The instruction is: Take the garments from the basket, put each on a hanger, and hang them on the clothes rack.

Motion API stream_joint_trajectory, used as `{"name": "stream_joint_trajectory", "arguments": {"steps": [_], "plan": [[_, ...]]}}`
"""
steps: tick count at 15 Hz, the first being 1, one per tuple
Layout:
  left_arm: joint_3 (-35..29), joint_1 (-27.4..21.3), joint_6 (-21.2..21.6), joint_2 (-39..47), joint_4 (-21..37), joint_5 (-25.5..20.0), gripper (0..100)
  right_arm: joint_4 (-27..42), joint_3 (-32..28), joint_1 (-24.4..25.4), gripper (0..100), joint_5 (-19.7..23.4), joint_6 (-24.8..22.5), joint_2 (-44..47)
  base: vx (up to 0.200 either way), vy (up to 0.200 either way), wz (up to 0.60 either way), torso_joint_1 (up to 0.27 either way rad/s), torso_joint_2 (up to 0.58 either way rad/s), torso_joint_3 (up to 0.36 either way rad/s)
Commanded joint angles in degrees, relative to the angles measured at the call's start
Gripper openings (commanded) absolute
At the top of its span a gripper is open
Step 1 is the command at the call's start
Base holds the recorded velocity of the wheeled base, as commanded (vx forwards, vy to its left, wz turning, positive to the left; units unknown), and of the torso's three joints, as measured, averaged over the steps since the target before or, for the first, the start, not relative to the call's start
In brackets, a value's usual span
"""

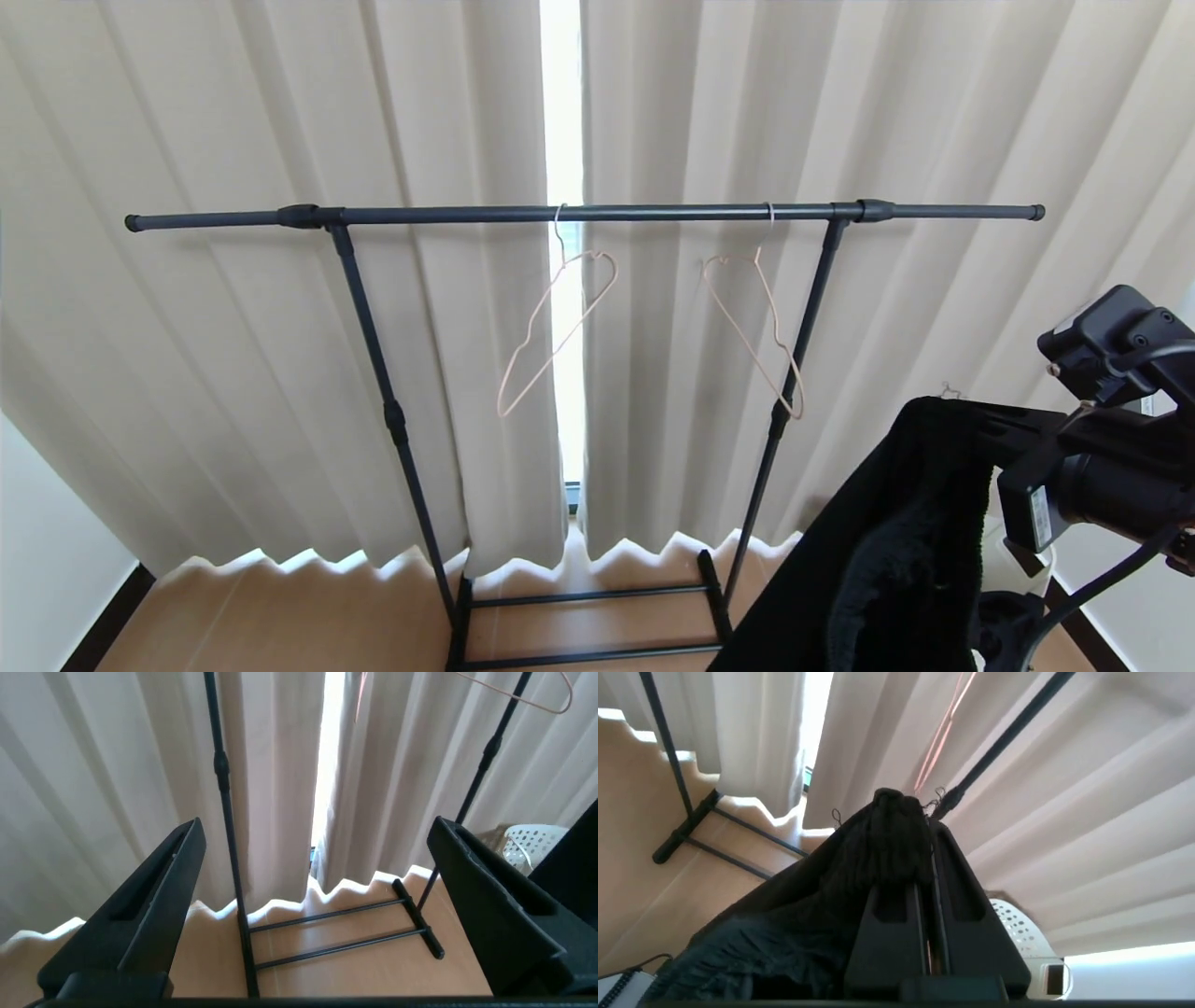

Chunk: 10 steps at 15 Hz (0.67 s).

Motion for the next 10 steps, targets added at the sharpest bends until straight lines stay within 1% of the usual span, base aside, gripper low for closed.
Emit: {"name": "stream_joint_trajectory", "arguments": {"steps": [1,8,9,10], "plan": [[0.0,-0.02,-0.01,0.02,0.02,-0.03,100,-0.01,0.09,0.03,0,0.01,-0.07,0.1,0.0,0.0,0.0,0.0,0.0,0.0],[0.0,-0.02,-0.1,0.02,0.02,0.14,100,-0.01,0.35,0.03,0,0.01,-0.07,-1.48,0.0,0.0,0.0,0.0,0.0,0.0],[0.0,0.06,-0.18,0.02,0.02,0.14,100,-0.01,0.44,0.12,0,0.01,-0.25,-1.57,0.0,0.0,0.0,0.0,0.0,0.0],[0.0,0.06,-0.18,0.02,0.02,0.14,100,-0.01,0.53,0.39,0,0.01,-1.39,-1.57,0.0,0.0,0.0,0.0,0.0,0.0]]}}
